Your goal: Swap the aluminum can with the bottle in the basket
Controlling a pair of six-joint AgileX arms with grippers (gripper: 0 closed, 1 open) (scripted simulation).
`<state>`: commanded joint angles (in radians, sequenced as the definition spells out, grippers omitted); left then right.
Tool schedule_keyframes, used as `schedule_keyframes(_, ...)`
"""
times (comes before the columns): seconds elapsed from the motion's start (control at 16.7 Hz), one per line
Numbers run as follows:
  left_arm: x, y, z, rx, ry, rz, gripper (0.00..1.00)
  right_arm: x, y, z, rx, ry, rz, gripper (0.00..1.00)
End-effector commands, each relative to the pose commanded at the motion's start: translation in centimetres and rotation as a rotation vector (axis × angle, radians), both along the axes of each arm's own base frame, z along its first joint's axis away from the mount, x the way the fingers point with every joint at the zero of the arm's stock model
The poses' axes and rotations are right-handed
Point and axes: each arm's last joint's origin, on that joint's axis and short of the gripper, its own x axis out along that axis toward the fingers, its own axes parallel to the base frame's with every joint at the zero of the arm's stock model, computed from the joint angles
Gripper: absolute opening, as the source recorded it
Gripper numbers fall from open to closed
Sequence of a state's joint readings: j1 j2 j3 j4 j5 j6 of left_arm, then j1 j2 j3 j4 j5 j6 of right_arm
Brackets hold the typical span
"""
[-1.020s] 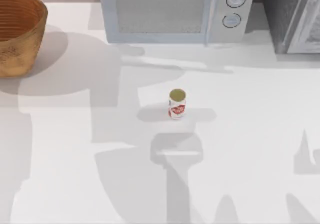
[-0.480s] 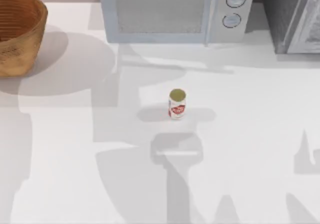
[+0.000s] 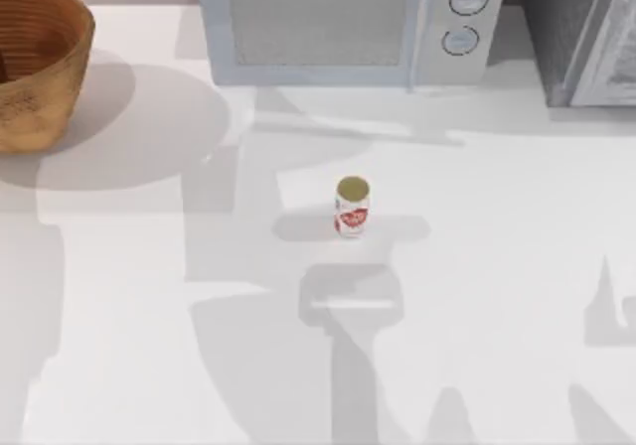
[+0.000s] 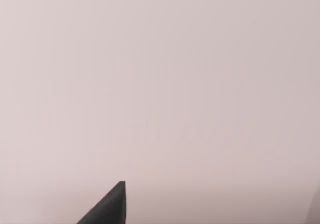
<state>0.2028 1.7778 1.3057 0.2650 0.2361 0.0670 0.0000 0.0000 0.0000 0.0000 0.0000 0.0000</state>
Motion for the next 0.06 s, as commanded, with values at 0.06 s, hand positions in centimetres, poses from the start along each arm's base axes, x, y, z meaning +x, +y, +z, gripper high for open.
schedule_keyframes(0.06,0.00,0.00,0.00,0.000,0.000,0.000,1.00,0.00,0.00,0.00,0.000,0.000,0.000,1.00)
